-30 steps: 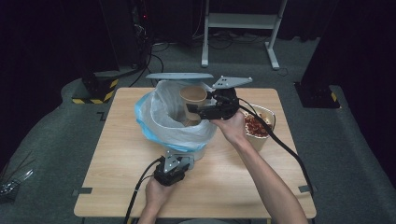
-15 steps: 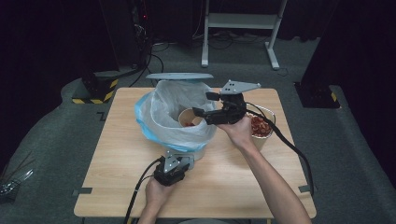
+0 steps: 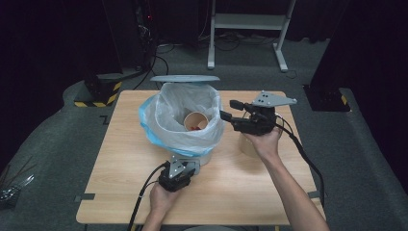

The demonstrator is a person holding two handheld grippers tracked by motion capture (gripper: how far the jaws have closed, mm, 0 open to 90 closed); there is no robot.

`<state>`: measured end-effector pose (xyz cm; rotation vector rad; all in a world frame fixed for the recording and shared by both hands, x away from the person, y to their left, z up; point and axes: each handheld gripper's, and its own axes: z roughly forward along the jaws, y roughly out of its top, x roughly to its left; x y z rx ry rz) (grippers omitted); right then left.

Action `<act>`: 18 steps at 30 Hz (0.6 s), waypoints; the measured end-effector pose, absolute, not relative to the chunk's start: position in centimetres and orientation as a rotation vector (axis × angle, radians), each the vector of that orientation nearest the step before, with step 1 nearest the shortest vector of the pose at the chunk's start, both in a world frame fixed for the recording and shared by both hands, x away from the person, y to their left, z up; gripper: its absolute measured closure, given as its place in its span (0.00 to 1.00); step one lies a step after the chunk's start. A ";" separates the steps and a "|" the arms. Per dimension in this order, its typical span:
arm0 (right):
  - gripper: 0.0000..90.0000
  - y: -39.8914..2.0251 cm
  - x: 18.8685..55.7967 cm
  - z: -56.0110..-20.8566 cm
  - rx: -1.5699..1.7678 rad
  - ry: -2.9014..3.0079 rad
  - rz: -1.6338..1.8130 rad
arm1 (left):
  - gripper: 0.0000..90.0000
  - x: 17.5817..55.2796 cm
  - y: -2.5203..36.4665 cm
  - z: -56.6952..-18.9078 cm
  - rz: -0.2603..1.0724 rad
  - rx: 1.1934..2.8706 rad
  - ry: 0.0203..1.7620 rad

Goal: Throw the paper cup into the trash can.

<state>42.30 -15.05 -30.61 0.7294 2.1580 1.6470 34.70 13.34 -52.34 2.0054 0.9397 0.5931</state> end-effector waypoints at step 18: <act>0.54 -19.6 40.4 -33.3 0.802 2.104 1.643 | 0.60 34.7 13.3 -52.3 0.607 2.000 0.949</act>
